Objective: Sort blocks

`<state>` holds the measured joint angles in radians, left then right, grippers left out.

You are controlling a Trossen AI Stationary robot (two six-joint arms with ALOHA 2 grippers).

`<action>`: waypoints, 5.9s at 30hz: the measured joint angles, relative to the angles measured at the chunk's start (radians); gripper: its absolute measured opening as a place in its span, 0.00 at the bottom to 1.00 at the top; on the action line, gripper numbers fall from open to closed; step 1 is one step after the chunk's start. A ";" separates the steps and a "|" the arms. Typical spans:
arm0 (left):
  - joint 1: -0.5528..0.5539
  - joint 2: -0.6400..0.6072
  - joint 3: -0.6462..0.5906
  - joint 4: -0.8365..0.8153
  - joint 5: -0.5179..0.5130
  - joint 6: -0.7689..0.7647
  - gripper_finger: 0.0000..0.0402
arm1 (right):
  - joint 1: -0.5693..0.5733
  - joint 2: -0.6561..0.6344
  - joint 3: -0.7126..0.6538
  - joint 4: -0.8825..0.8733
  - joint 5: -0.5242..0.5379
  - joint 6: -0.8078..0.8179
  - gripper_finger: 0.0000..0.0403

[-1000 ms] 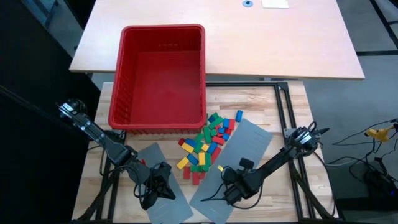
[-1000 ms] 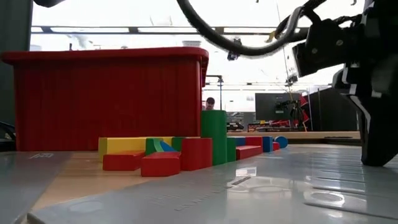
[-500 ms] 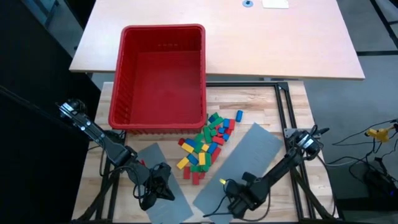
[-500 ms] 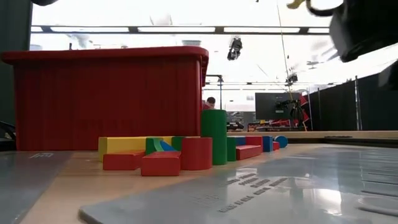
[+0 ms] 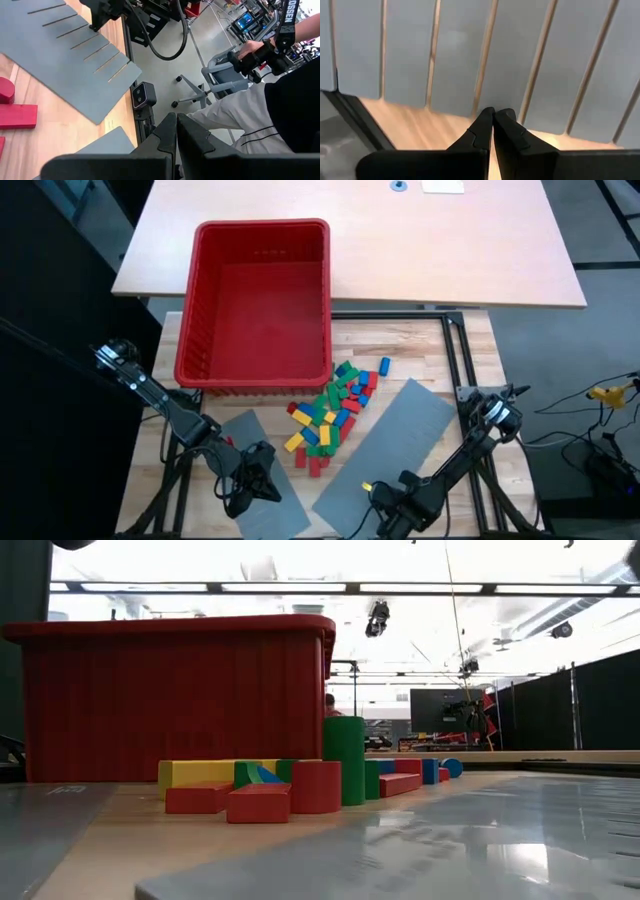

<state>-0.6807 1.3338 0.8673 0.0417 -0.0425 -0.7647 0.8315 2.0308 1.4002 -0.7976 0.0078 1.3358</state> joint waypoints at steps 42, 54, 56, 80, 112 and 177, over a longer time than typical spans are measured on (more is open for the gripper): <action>0.000 0.001 0.000 -0.006 0.000 0.022 0.00 | -0.025 0.078 0.101 0.184 0.159 -0.096 0.00; -0.001 0.001 0.000 -0.007 0.001 0.027 0.00 | 0.028 0.088 0.102 0.174 0.099 -0.017 0.00; -0.001 0.001 0.000 -0.006 0.001 0.031 0.00 | 0.032 0.088 0.102 0.174 0.098 0.002 0.00; -0.006 0.001 0.000 -0.007 0.001 0.030 0.00 | 0.100 0.092 0.212 0.294 0.124 -0.140 0.38; -0.008 0.001 0.000 -0.007 0.000 0.036 0.00 | 0.284 0.191 0.212 0.661 0.601 0.792 0.51; -0.014 0.001 0.000 -0.014 0.141 -0.011 0.00 | 0.293 0.204 0.218 0.466 0.952 0.822 0.28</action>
<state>-0.6949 1.3346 0.8673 0.0273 0.0989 -0.7756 1.1243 2.2349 1.6186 -0.3315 0.9595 2.1580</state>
